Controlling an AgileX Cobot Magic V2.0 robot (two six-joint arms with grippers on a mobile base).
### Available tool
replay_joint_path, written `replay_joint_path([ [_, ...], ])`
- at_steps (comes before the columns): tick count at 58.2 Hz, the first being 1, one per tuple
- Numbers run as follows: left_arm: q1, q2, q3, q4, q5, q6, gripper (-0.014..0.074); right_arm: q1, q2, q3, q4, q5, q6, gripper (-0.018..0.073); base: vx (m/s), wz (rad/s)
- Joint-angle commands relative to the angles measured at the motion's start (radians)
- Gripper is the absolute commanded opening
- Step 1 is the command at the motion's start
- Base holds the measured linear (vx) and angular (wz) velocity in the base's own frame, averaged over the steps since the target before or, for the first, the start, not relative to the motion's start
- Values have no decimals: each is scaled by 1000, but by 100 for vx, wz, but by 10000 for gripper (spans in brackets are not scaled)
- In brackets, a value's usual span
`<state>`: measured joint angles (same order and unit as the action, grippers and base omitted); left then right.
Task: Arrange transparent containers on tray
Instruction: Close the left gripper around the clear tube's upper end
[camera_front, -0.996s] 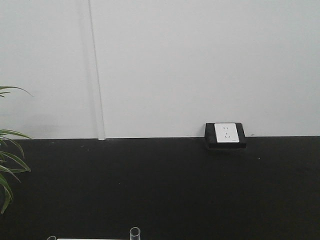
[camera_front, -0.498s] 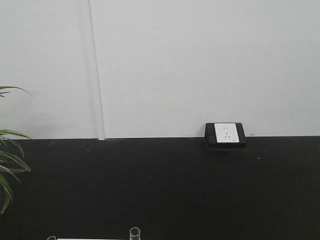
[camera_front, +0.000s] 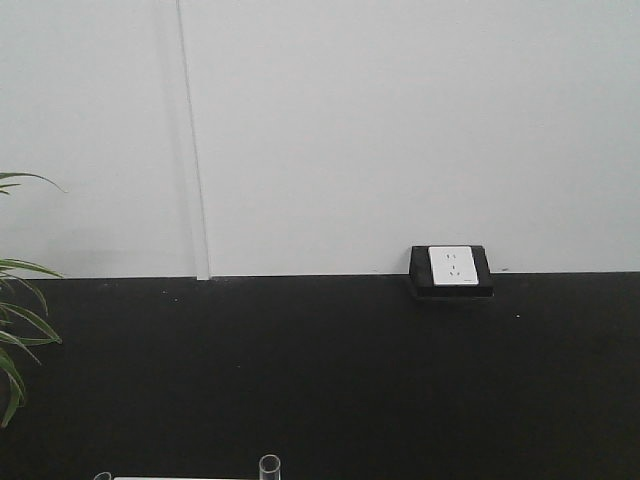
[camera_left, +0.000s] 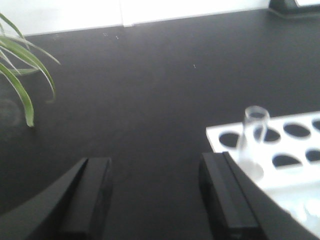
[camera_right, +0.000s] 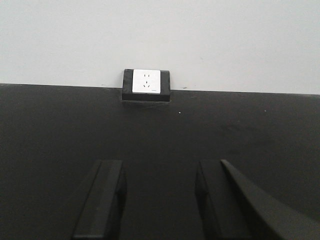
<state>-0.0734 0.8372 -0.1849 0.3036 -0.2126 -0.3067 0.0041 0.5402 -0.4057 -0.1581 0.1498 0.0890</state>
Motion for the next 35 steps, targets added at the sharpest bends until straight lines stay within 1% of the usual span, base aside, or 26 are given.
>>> replay_joint_path([
  [1, -12, 4, -23, 104, -123, -75, 517, -4, 7, -35, -8, -79, 2, 426, 0, 0],
  [6, -41, 23, -23, 235, -176, -166, 517, -4, 7, -35, -8, -79, 2, 426, 0, 0],
  [11, -73, 58, -23, 338, -222, -250, 517, -4, 7, -32, -8, -77, 2, 426, 0, 0],
  [15, -86, 104, -23, 387, -246, -276, 517, -4, 7, -32, -8, -66, 2, 426, 0, 0],
  [21, -87, 167, -27, 388, -273, -274, 517, -4, 7, -32, -8, -51, 2, 426, 0, 0],
  [31, -87, 259, -47, 312, -365, -265, 517, -4, 7, -32, -8, -51, 2, 426, 0, 0],
  [35, -87, 286, -64, 286, -365, -265, 517, -4, 7, -32, -8, -51, 2, 426, 0, 0],
])
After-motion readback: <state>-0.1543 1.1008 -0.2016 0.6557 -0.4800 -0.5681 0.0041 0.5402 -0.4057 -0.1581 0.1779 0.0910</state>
